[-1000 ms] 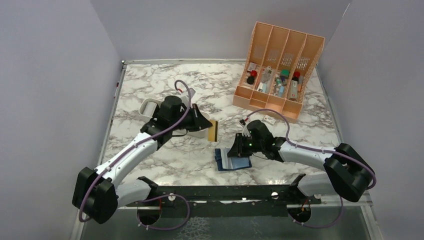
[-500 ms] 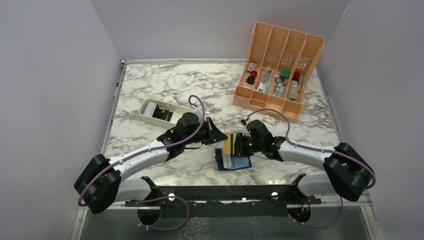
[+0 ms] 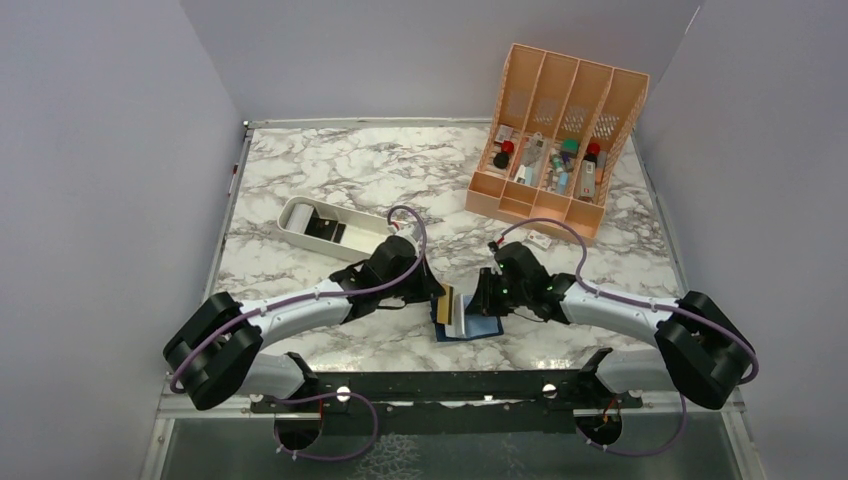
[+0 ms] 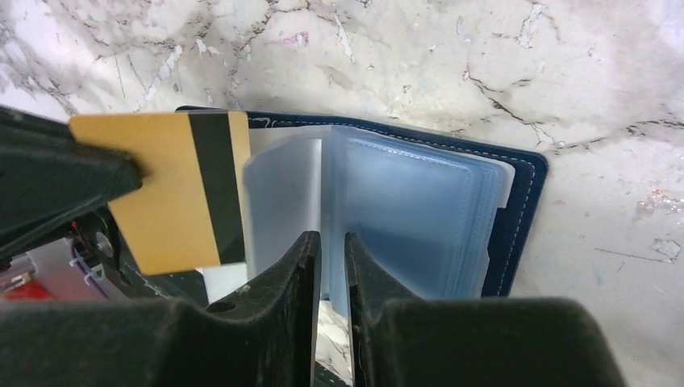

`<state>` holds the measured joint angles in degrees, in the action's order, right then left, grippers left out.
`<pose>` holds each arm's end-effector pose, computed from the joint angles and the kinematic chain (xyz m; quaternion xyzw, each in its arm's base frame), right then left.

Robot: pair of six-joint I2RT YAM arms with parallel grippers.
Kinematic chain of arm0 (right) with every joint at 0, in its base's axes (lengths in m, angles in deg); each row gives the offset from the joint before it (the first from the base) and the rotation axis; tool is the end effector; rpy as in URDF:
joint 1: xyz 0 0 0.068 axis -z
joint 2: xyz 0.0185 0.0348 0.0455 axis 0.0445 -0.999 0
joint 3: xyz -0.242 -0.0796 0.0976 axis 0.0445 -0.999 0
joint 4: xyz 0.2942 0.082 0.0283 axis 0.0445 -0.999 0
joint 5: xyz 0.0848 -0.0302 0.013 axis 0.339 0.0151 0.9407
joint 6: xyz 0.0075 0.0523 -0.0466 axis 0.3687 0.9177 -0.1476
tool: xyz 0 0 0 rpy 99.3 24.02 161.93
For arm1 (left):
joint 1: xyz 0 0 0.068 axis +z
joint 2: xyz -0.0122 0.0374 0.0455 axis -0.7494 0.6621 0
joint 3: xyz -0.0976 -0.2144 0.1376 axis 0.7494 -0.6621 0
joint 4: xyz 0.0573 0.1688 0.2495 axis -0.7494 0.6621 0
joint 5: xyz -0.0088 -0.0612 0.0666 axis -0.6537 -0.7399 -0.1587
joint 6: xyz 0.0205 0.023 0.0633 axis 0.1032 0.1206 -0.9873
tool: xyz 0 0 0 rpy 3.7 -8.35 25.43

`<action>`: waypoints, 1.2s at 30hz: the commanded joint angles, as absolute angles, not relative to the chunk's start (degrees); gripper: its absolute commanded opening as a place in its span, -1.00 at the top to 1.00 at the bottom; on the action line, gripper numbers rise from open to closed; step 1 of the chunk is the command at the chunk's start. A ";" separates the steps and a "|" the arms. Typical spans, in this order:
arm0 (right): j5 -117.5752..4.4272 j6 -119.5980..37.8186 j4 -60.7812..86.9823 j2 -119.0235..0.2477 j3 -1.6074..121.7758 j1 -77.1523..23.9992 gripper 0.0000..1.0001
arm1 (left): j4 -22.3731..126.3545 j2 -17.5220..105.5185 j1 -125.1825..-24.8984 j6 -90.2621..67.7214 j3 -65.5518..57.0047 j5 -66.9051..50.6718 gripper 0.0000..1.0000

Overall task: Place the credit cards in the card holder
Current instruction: Insert the credit card into the card holder.

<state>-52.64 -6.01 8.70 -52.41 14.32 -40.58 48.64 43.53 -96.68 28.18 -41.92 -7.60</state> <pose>0.1997 0.2031 0.1073 -0.0468 0.9321 0.3036 0.1921 0.2081 -0.2439 0.1492 0.0089 0.8853 -0.3898 0.2533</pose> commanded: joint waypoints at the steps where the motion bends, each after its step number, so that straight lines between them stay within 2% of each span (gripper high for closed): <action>1: -52.02 -6.71 9.43 -51.12 14.42 -40.96 0.55 | 55.05 44.07 -97.32 23.52 -39.16 -2.64 1.00; 7: -41.97 -2.97 18.60 -50.90 12.06 -40.95 0.56 | 58.99 43.14 -97.71 22.20 -37.72 -0.70 1.00; 15: -37.79 0.59 26.82 -54.90 9.78 -40.96 0.57 | 57.61 36.83 -97.67 26.50 -36.41 -2.93 1.00; 24: -38.31 1.24 29.72 -59.80 8.49 -41.04 0.58 | 55.16 32.12 -97.72 29.29 -38.99 -3.30 1.00; 29: -41.61 -0.09 26.69 -60.77 9.76 -41.52 0.58 | 48.48 34.90 -97.67 31.25 -42.02 -6.36 1.00; 36: -43.35 -0.70 24.67 -61.75 10.30 -42.09 0.58 | 49.00 40.23 -97.68 29.33 -41.99 -3.89 1.00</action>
<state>-40.53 0.63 26.54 -61.07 9.25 -41.39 51.77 38.33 -97.42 29.99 -41.66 -4.08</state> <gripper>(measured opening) 0.211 0.008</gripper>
